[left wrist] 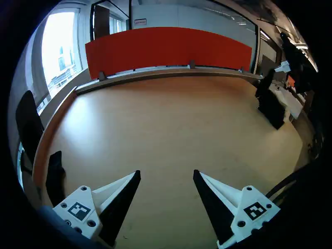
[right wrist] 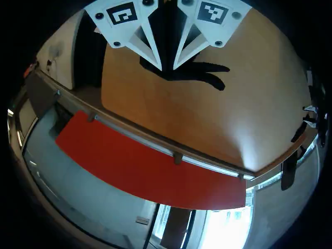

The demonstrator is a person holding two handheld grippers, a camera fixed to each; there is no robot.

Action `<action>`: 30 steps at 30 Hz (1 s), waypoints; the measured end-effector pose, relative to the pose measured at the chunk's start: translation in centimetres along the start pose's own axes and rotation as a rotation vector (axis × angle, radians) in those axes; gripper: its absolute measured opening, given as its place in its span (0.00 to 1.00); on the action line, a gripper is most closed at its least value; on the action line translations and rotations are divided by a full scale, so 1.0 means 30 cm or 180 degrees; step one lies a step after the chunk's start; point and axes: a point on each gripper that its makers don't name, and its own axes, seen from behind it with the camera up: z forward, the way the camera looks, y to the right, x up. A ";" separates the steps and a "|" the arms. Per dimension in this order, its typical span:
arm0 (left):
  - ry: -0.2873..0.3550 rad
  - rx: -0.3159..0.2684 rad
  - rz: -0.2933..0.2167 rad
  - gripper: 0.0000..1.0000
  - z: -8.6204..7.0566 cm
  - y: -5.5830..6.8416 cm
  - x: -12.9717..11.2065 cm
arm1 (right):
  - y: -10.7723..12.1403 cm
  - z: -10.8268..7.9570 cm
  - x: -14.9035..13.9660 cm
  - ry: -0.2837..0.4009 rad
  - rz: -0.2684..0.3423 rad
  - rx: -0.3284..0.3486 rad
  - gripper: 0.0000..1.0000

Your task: Fold towel

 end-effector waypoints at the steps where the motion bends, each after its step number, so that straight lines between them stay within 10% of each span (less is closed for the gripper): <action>1: -0.0001 -0.0005 0.0005 0.94 0.000 0.002 0.000 | 0.003 -0.007 -0.021 -0.0024 0.0015 -0.0009 0.04; 30: -0.0009 -0.0045 0.0035 0.94 -0.003 0.020 -0.006 | -0.013 -0.090 -0.332 -0.0381 0.0282 -0.0109 0.03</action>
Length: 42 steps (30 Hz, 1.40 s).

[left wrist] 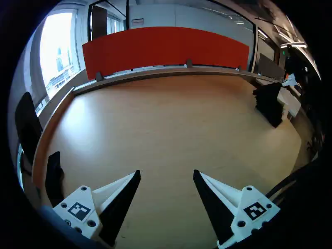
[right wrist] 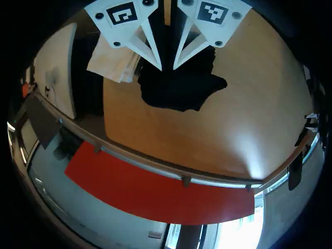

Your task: Fold towel

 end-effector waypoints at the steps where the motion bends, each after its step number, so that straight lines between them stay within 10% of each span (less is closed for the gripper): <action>1: -0.0001 0.0000 0.0003 0.94 -0.001 -0.001 -0.001 | 0.006 0.004 -0.019 -0.0032 0.0017 -0.0010 0.03; 42: -0.0069 0.0080 0.0079 0.94 -0.010 -0.013 -0.008 | 0.097 0.119 -0.375 -0.0690 0.0470 -0.0141 0.03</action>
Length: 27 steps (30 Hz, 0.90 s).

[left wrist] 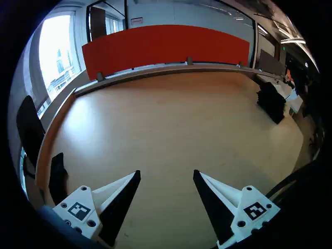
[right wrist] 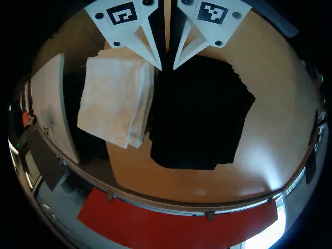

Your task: Fold towel

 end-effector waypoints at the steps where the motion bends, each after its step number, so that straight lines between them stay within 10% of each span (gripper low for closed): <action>1: -0.0002 -0.0001 -0.0001 0.94 0.000 0.001 -0.001 | 0.001 0.001 0.000 -0.0002 0.0002 0.0000 0.04; 27: -0.0002 -0.0004 0.0003 0.94 -0.003 0.003 -0.007 | -0.013 -0.004 -0.004 0.0047 0.0029 -0.0036 0.06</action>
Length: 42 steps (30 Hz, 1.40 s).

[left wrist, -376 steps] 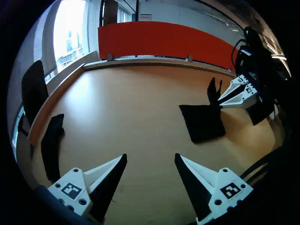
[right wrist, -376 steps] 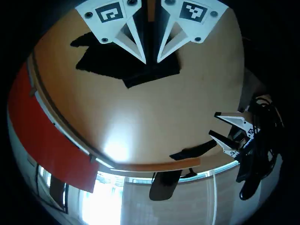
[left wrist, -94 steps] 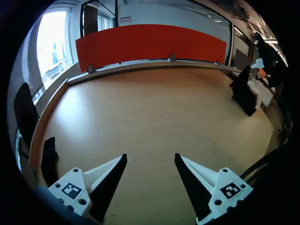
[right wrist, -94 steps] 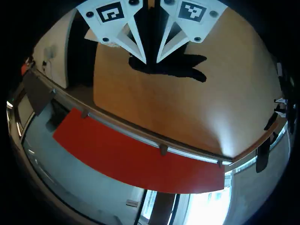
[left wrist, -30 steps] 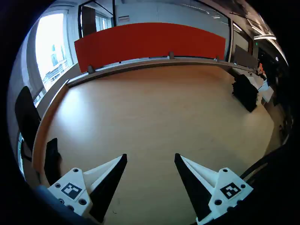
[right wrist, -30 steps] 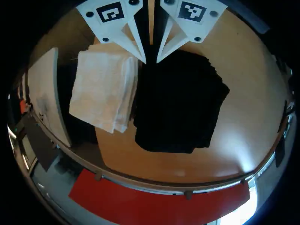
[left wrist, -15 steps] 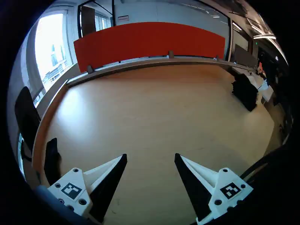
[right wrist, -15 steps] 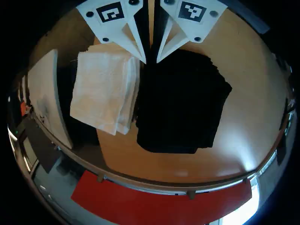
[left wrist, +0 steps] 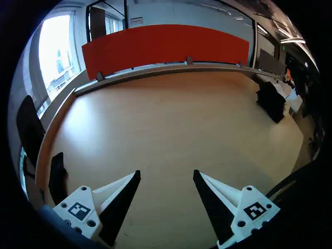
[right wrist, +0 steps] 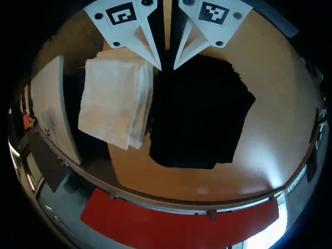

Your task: Fold towel

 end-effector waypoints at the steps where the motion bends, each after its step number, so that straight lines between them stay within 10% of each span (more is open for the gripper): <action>1: 0.0003 0.0000 -0.0002 0.94 -0.001 0.000 0.001 | -0.004 -0.001 0.001 0.0005 -0.0005 0.0000 0.07; 19: 0.0044 -0.0026 0.0001 0.94 -0.010 -0.006 0.000 | -0.020 -0.050 0.012 0.0141 -0.0047 -0.0100 0.42; 25: 0.0066 -0.0032 -0.0006 0.94 -0.014 -0.009 0.003 | -0.035 -0.067 0.024 0.0220 -0.0054 -0.0122 0.99; 42: 0.0119 0.0112 -0.0122 0.94 -0.032 -0.059 0.007 | -0.089 -0.075 0.082 0.0419 0.0320 -0.0118 1.00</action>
